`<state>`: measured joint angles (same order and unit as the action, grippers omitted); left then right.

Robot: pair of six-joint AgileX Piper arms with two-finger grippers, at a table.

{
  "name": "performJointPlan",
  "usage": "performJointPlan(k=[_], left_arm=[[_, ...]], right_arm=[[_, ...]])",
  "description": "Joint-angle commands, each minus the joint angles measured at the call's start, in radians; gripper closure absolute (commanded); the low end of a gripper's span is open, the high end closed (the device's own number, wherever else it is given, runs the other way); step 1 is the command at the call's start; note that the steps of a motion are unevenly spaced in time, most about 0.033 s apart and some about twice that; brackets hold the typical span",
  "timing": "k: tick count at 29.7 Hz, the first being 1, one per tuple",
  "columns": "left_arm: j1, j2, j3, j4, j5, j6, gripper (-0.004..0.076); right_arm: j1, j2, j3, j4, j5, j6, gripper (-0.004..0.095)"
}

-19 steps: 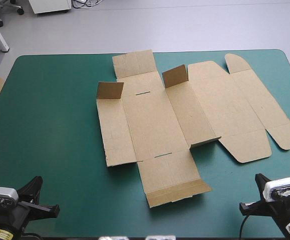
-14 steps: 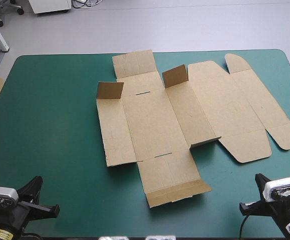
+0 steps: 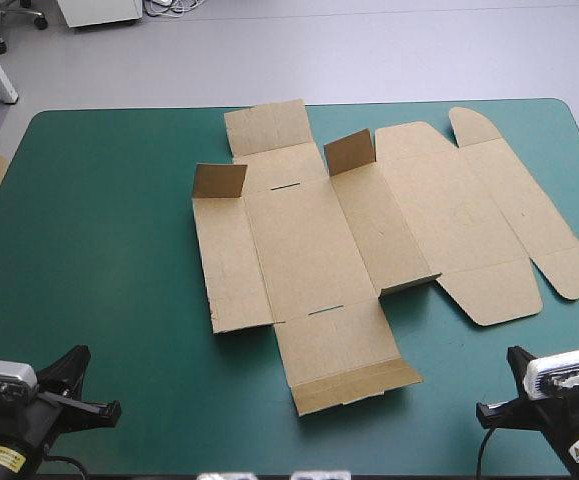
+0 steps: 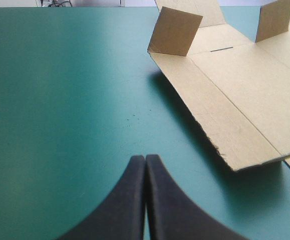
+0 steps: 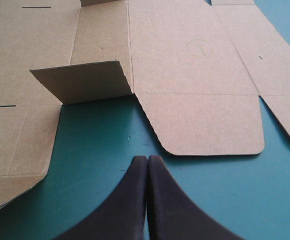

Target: Fold the box

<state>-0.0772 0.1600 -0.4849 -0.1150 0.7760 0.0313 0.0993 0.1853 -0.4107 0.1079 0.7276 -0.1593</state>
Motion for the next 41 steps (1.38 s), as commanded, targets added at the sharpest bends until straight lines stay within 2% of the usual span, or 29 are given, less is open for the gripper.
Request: performJointPlan(k=[1, 7, 13, 16, 21, 25, 28, 31, 37, 41], left_arm=[[-0.005, 0.124, -0.097, -0.02, -0.069, 0.006, 0.0733], [-0.005, 0.363, -0.24, -0.044, -0.069, 0.009, 0.0733], [-0.005, 0.55, -0.336, -0.142, -0.071, 0.094, 0.073], [-0.005, 0.61, -0.367, -0.199, -0.077, 0.153, 0.0688], [-0.005, 0.717, -0.415, -0.312, -0.075, 0.187, 0.0514], [-0.005, 0.786, -0.438, -0.385, -0.077, 0.192, 0.0371], [-0.005, 0.829, -0.447, -0.422, -0.079, 0.213, 0.0354], [-0.005, 0.867, -0.447, -0.467, -0.091, 0.242, 0.0354], [-0.005, 0.949, -0.447, -0.528, -0.095, 0.261, 0.0354], [-0.005, 1.029, -0.447, -0.541, -0.032, 0.261, 0.0321]], right_arm=[[-0.008, 0.076, -0.067, 0.013, -0.073, -0.004, 0.0924], [-0.008, 0.248, -0.184, 0.011, -0.077, -0.013, 0.0917], [-0.008, 0.404, -0.28, 0.018, -0.107, 0.005, 0.0896], [-0.008, 0.477, -0.33, 0.013, -0.124, 0.018, 0.0842], [-0.008, 0.588, -0.432, -0.025, -0.124, 0.029, 0.0752], [-0.008, 0.692, -0.525, -0.06, -0.117, 0.062, 0.0587], [-0.008, 0.768, -0.586, -0.102, -0.117, 0.12, 0.0423], [-0.008, 0.839, -0.65, -0.156, -0.098, 0.167, 0.0316], [-0.008, 0.97, -0.757, -0.258, -0.025, 0.182, 0.03], [-0.008, 1.004, -0.798, -0.221, -0.019, 0.182, 0.03]])
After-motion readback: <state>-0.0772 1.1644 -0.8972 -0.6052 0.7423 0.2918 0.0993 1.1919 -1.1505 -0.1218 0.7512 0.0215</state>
